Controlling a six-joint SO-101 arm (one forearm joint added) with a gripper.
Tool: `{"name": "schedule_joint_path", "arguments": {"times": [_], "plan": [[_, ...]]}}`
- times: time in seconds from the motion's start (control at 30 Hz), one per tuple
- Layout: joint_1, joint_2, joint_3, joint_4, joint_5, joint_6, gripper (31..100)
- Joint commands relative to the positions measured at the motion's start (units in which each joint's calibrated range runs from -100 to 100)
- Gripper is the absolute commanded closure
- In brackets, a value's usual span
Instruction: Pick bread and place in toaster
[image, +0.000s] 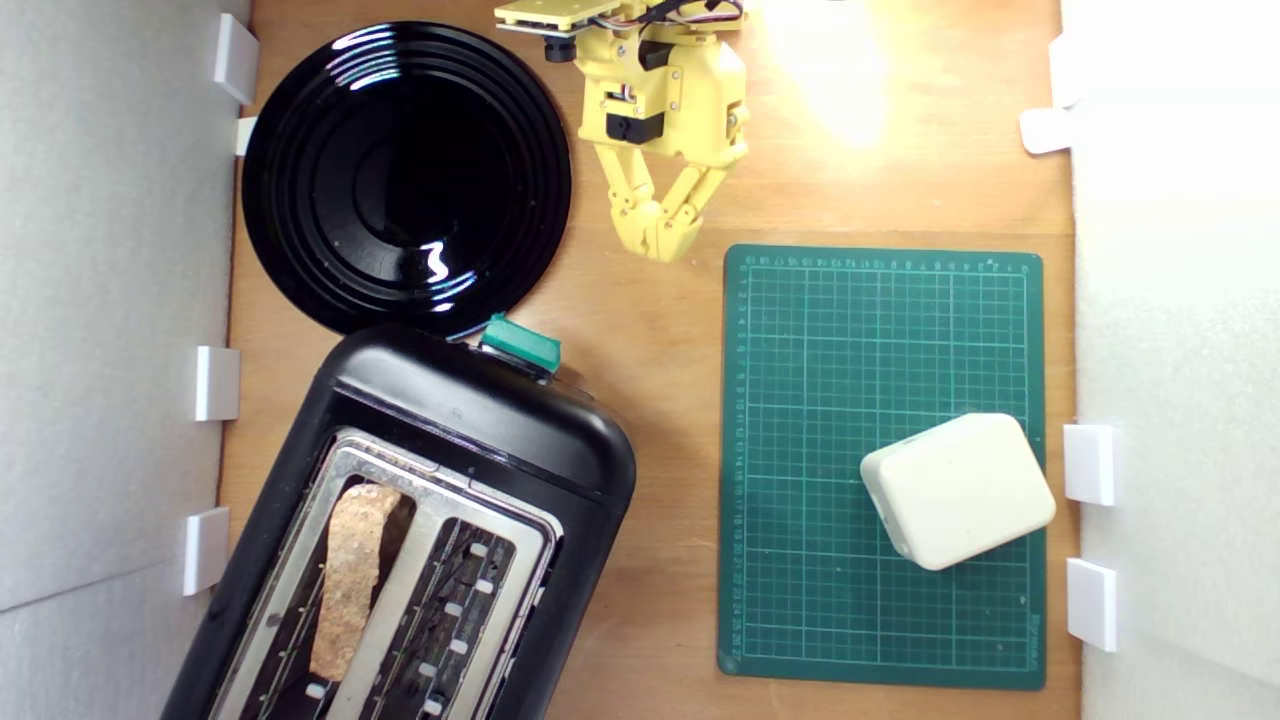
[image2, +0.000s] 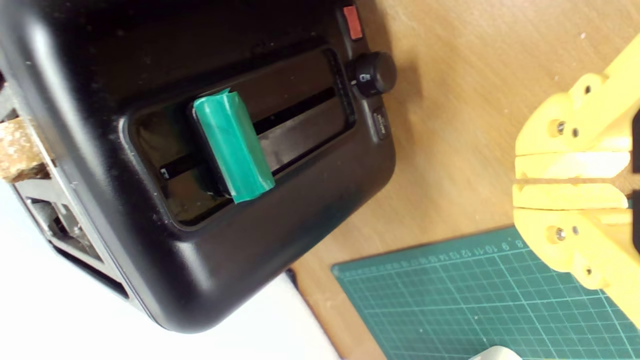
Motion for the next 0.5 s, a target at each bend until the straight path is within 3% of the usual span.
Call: {"name": "schedule_joint_path", "arguments": {"times": [0.0, 0.23, 0.47], "plan": [[-0.2, -1.5, 2.6, 0.0, -0.4, 0.3, 87.7], [-0.1, -4.8, 9.1, 0.0, -0.3, 1.7, 88.2], [-0.2, -5.1, 11.1, -0.7, -0.2, 1.7, 94.2]]}}
